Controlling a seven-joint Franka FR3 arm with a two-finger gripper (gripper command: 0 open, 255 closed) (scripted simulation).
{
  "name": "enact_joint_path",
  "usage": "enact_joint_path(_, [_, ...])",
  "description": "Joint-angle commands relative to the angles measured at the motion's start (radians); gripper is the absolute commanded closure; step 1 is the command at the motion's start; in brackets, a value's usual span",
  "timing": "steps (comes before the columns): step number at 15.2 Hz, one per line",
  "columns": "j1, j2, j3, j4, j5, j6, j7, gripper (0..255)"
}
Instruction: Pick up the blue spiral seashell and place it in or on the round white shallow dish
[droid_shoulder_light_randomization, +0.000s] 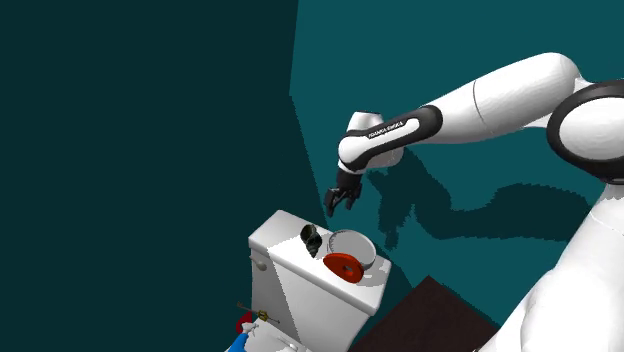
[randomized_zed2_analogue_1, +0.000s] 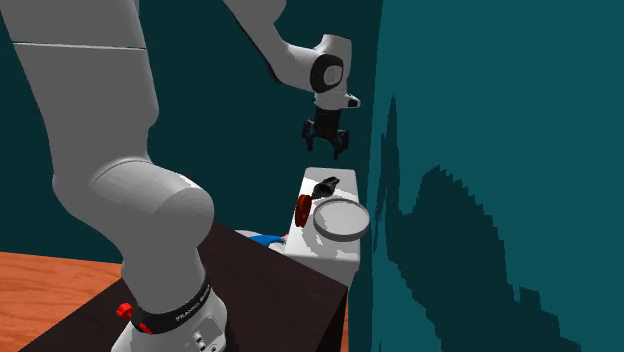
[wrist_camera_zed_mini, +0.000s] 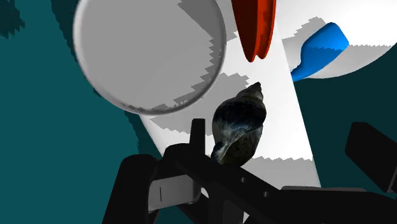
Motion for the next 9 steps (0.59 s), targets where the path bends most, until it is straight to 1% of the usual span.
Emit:
enact_joint_path(1, [0.001, 0.075, 0.006, 0.056, 0.016, 0.029, -0.016, 0])
enact_joint_path(5, [-0.006, 0.226, 0.019, 0.185, 0.044, 0.067, -0.049, 0])
enact_joint_path(9, [-0.016, 0.378, 0.036, 0.338, 0.062, 0.085, -0.072, 0])
